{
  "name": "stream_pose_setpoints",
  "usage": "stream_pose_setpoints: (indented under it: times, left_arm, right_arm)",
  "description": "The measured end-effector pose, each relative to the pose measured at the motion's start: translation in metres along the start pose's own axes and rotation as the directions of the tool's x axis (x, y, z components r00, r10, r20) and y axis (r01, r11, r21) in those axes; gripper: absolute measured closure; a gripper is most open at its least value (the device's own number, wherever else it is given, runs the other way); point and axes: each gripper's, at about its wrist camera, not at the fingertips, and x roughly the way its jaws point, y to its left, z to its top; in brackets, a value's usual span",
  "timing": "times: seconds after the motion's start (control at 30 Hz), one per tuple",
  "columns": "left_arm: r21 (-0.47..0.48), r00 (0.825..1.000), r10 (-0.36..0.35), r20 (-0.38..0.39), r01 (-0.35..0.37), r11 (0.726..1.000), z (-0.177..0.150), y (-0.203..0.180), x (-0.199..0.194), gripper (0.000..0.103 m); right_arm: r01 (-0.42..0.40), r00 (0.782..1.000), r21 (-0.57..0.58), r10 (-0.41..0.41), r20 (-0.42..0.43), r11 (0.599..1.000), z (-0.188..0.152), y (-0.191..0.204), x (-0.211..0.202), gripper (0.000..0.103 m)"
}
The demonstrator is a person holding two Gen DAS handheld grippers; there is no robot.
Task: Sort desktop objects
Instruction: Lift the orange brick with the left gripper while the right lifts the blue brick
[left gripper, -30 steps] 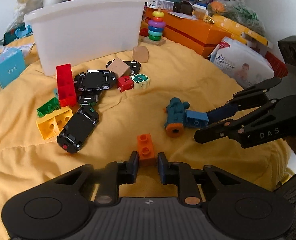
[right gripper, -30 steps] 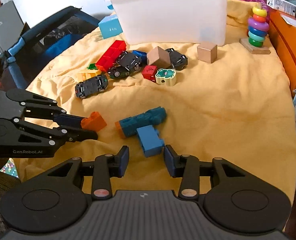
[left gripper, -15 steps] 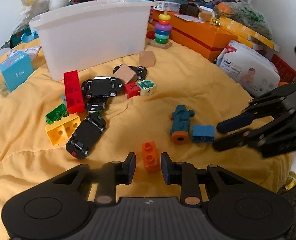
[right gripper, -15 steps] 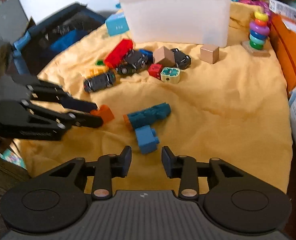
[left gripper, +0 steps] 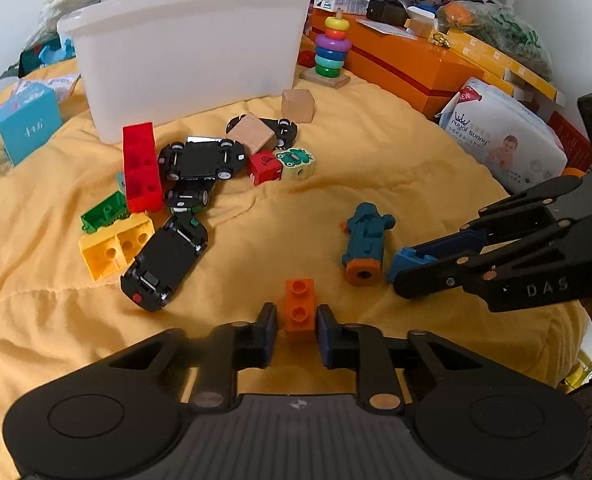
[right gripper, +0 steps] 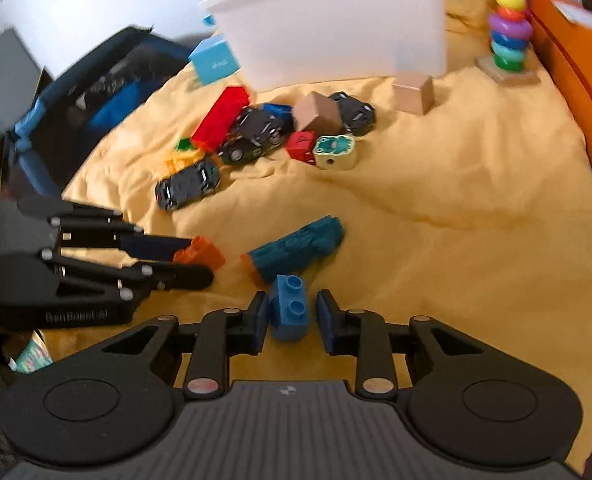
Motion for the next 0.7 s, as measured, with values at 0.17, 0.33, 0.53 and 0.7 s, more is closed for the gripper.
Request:
stream_pose_setpoints:
  times: [0.17, 0.33, 0.53, 0.7]
  left_arm:
    - [0.011, 1.000, -0.003, -0.001, 0.003, 1.000, 0.001, -0.001, 0.002, 0.083]
    - [0.015, 1.000, -0.004, -0.003, 0.004, 1.000, 0.002, 0.000, 0.002, 0.083]
    - [0.024, 1.000, 0.001, -0.005, 0.000, 1.000, 0.002, -0.002, 0.003, 0.083]
    - [0.027, 1.000, 0.003, -0.005, -0.003, 1.000, 0.002, -0.002, 0.003, 0.083]
  right_arm:
    - [0.043, 0.999, -0.114, -0.042, 0.007, 0.993, 0.001, 0.013, -0.004, 0.081]
    - [0.187, 0.982, -0.239, -0.177, 0.061, 0.953, 0.001, 0.020, -0.013, 0.081]
    - [0.285, 0.957, -0.406, -0.283, 0.066, 0.868, -0.012, 0.033, -0.001, 0.079]
    - [0.211, 0.977, -0.349, -0.201, 0.064, 0.913, -0.012, 0.032, -0.009, 0.075]
